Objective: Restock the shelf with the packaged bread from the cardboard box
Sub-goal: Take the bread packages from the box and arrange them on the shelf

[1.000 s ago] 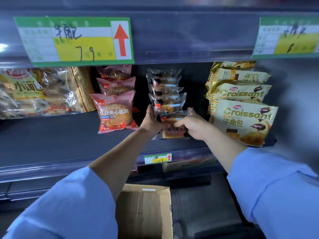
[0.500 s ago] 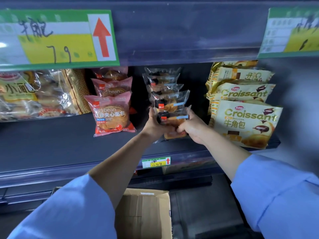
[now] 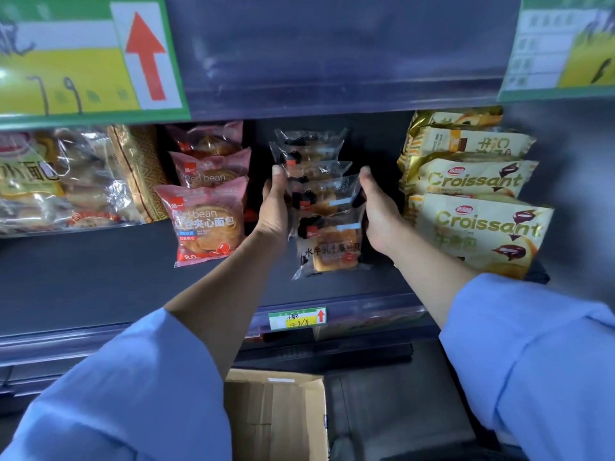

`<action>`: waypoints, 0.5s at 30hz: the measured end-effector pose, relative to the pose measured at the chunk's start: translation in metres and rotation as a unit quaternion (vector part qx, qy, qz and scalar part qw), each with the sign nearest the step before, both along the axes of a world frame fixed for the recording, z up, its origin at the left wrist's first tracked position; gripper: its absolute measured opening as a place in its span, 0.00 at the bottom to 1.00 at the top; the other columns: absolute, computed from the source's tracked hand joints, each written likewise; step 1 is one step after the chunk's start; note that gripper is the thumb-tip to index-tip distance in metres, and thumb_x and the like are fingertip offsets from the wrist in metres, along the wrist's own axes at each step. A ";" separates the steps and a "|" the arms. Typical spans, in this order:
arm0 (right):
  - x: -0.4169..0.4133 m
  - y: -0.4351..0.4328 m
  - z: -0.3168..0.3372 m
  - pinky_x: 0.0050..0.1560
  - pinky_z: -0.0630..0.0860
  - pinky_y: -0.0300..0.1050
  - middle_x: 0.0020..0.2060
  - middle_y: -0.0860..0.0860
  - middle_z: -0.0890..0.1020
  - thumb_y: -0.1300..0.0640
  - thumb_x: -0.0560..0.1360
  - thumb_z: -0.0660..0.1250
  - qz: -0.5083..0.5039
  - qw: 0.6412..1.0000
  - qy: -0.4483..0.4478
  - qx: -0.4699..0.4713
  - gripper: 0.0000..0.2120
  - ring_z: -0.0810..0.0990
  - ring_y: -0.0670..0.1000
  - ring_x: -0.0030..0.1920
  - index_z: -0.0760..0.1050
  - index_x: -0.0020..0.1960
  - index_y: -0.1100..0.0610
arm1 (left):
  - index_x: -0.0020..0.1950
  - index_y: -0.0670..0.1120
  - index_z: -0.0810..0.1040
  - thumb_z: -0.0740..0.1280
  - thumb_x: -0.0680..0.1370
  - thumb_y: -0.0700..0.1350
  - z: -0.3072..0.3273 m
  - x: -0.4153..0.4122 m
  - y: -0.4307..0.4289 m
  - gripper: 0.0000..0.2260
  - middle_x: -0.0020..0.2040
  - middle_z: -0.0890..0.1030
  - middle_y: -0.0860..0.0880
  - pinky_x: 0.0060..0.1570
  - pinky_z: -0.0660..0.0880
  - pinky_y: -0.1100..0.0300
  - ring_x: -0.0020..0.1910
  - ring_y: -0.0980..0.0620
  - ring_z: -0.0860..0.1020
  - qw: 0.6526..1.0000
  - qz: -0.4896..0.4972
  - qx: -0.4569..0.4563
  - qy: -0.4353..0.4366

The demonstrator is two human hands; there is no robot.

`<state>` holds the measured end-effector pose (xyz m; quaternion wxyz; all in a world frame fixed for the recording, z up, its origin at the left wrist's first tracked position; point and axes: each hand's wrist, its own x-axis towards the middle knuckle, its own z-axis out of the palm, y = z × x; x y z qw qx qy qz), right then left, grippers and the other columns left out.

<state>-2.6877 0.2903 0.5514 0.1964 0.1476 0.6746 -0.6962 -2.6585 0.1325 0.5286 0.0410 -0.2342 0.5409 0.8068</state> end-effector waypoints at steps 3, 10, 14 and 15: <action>-0.019 -0.001 0.004 0.69 0.67 0.60 0.70 0.50 0.71 0.18 0.48 0.61 -0.036 0.999 -0.030 -0.018 0.58 0.71 0.57 0.69 0.68 0.71 0.50 | 0.69 0.47 0.70 0.55 0.74 0.70 0.025 -0.004 0.004 0.34 0.62 0.79 0.41 0.44 0.81 0.43 0.51 0.43 0.84 0.999 0.022 0.009 0.024; -0.036 -0.009 0.010 0.52 0.79 0.62 0.62 0.56 0.79 0.24 0.68 0.53 0.022 0.995 -0.071 -0.059 0.39 0.81 0.59 0.56 0.73 0.66 0.49 | 0.51 0.49 0.80 0.46 0.78 0.67 0.021 -0.022 0.010 0.30 0.49 0.84 0.46 0.39 0.81 0.52 0.45 0.48 0.83 0.999 -0.020 -0.003 0.036; -0.042 -0.005 0.004 0.44 0.79 0.52 0.56 0.54 0.82 0.27 0.72 0.50 0.031 0.996 -0.069 -0.052 0.35 0.82 0.57 0.52 0.76 0.62 0.50 | 0.59 0.45 0.78 0.42 0.77 0.68 0.022 -0.022 0.007 0.35 0.52 0.82 0.42 0.35 0.81 0.54 0.41 0.49 0.85 0.997 -0.071 0.000 0.032; -0.042 -0.005 0.003 0.45 0.80 0.53 0.56 0.55 0.82 0.26 0.71 0.50 0.030 0.996 -0.069 -0.052 0.36 0.82 0.58 0.52 0.77 0.62 0.50 | 0.59 0.45 0.78 0.42 0.77 0.68 0.023 -0.021 0.007 0.35 0.52 0.82 0.43 0.32 0.80 0.57 0.41 0.49 0.84 0.997 -0.075 -0.006 0.027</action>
